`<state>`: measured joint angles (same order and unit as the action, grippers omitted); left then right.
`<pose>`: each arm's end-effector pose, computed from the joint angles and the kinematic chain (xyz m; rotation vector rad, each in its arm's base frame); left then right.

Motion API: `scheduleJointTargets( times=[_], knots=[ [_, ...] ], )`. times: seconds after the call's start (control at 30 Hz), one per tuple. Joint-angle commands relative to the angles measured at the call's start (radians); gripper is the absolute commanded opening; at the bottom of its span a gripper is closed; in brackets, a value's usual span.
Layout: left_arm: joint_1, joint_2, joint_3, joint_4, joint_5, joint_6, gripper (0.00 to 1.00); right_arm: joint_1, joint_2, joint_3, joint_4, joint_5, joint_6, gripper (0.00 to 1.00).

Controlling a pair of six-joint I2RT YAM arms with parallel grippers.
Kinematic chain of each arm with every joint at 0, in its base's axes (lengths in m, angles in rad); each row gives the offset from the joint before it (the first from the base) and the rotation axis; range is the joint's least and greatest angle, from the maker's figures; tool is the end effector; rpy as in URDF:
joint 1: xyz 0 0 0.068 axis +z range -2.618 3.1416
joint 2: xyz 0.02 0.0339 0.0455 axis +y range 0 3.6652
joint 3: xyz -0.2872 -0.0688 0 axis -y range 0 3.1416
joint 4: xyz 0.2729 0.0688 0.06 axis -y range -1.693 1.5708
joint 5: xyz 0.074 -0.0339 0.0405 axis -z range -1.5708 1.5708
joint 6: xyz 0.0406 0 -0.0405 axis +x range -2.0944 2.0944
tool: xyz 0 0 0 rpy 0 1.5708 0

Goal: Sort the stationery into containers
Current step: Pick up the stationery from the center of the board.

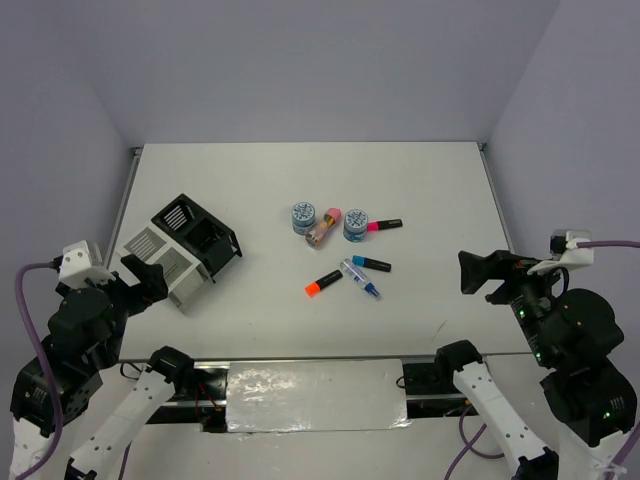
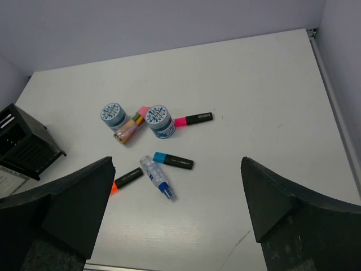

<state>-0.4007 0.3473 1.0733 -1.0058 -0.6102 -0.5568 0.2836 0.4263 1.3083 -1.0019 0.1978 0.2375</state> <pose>0.0250 0.0147 0.4077 -0.5509 1.7143 -0.1181 0.0009 -0.0080 0.4675 0.1095 1.6897 0.2236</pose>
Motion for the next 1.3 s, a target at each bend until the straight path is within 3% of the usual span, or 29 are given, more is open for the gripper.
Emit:
scheduleJointTargets(
  times=[0.0,0.43,0.6,0.7,0.8,1.03,1.17,1.27],
  knots=[
    [0.002,-0.002,-0.003,0.022,-0.019,-0.006,0.99,0.006,0.02,-0.02,0.022,-0.02,0.003,1.0],
    [0.002,0.019,-0.022,0.055,0.027,0.006,0.99,0.006,0.003,-0.075,0.059,-0.079,0.008,1.0],
    [0.002,0.12,-0.065,0.22,0.263,0.023,0.99,0.006,0.011,-0.138,0.115,-0.182,0.036,1.0],
    [0.002,0.263,-0.078,0.34,0.412,0.034,0.99,0.006,0.029,-0.19,0.155,-0.245,0.065,1.0],
    [-0.007,0.505,-0.05,0.424,0.551,0.015,0.99,0.006,0.057,-0.231,0.186,-0.285,0.097,1.0],
    [-0.216,0.918,0.082,0.565,0.512,0.023,0.98,0.006,0.072,-0.302,0.255,-0.356,0.118,1.0],
    [-0.224,1.09,0.128,0.706,0.55,0.104,0.94,0.008,0.065,-0.313,0.261,-0.397,0.118,1.0],
    [-0.224,1.251,0.245,0.711,0.56,0.147,0.9,0.009,0.052,-0.319,0.258,-0.406,0.111,1.0]
  ],
)
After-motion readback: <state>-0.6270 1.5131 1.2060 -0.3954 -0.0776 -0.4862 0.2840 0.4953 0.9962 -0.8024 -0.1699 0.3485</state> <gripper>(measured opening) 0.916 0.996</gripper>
